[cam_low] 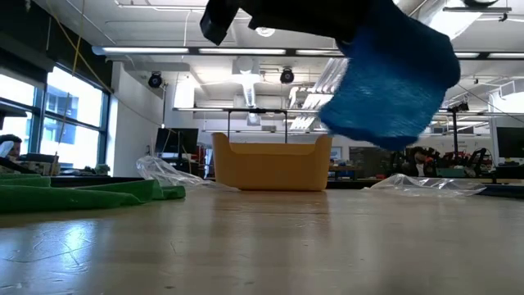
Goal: Roll bandage
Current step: Roll the blue bandage
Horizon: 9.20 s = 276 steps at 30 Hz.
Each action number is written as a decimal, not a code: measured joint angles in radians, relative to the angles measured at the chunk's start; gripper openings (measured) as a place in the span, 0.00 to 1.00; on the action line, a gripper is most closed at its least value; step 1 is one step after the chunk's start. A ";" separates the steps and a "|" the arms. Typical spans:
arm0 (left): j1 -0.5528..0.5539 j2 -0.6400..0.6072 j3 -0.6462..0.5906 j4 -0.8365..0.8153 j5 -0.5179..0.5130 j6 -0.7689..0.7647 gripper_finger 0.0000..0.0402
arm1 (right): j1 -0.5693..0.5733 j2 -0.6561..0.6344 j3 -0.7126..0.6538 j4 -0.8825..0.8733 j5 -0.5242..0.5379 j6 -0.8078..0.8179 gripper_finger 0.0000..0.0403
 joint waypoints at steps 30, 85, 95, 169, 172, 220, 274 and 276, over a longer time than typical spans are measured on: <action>-0.041 -0.062 0.000 0.270 -0.042 0.293 0.02 | -0.140 0.013 -0.430 0.932 0.042 0.011 0.48; -0.122 -0.066 -0.001 0.432 -0.143 0.586 0.02 | -0.126 -0.003 -0.204 0.492 -0.094 0.038 0.22; -0.111 -0.066 -0.001 0.261 -0.220 0.375 0.02 | -0.057 -0.139 -0.143 0.090 0.084 0.156 0.32; -0.083 -0.066 -0.002 0.358 0.100 0.220 0.02 | 0.023 -0.079 -0.148 0.407 0.224 0.360 0.32; -0.083 -0.066 -0.002 0.401 0.117 0.303 0.02 | 0.002 -0.079 -0.148 0.418 0.207 0.333 0.32; -0.003 -0.081 -0.013 0.413 -0.046 -0.069 0.40 | 0.122 -0.257 -0.131 0.226 0.556 0.155 0.01; 0.012 0.074 0.187 0.096 0.450 0.001 0.30 | 0.167 -0.272 -0.133 0.178 0.605 0.085 0.01; -0.002 0.056 0.185 0.067 0.415 0.017 0.29 | 0.167 -0.266 -0.133 0.183 0.611 0.080 0.01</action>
